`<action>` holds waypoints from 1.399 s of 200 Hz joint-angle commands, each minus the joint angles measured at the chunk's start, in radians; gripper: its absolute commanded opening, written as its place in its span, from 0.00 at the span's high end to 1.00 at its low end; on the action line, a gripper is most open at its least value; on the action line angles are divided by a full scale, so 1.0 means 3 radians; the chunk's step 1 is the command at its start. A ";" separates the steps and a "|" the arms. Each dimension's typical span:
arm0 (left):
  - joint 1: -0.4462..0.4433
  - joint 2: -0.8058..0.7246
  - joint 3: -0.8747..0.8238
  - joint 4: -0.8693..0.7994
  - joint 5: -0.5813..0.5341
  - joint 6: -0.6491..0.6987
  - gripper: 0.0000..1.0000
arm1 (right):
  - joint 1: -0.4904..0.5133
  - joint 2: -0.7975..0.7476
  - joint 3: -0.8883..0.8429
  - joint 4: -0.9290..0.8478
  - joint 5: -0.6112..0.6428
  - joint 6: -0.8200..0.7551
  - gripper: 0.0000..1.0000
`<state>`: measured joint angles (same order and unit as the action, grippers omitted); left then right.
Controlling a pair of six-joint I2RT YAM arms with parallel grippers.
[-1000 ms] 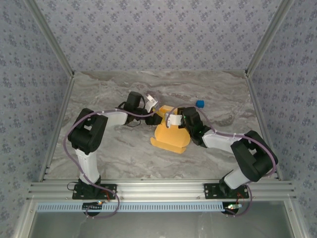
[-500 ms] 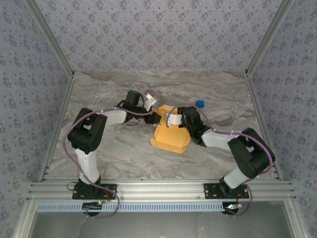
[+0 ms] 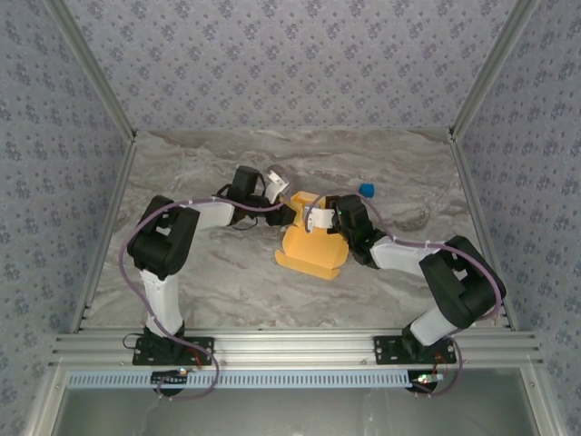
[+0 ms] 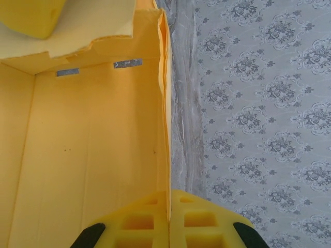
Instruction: Fold the paper box
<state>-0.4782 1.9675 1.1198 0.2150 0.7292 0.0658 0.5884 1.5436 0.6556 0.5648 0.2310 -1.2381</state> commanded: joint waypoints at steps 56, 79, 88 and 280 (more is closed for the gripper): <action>-0.0154 0.0046 -0.0009 0.0422 -0.0482 -0.0197 0.57 | 0.0005 -0.0070 0.0080 -0.0112 -0.0059 0.0106 1.00; -0.0179 0.0034 -0.0064 0.0554 -0.0652 -0.0294 0.56 | 0.0009 -0.0063 0.0078 -0.0118 -0.0054 0.0121 1.00; -0.0183 0.0028 -0.0093 0.0621 -0.0705 -0.0336 0.56 | 0.0011 -0.0060 0.0075 -0.0120 -0.0054 0.0123 1.00; -0.0467 0.0077 -0.0255 0.0787 -0.2015 -0.0643 0.67 | 0.0009 -0.0063 0.0118 -0.0227 -0.0059 0.0178 1.00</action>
<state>-0.6250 1.9675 1.0672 0.4377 0.2131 -0.1055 0.5869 1.5425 0.6643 0.5411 0.2390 -1.1999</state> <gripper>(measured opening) 0.331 0.063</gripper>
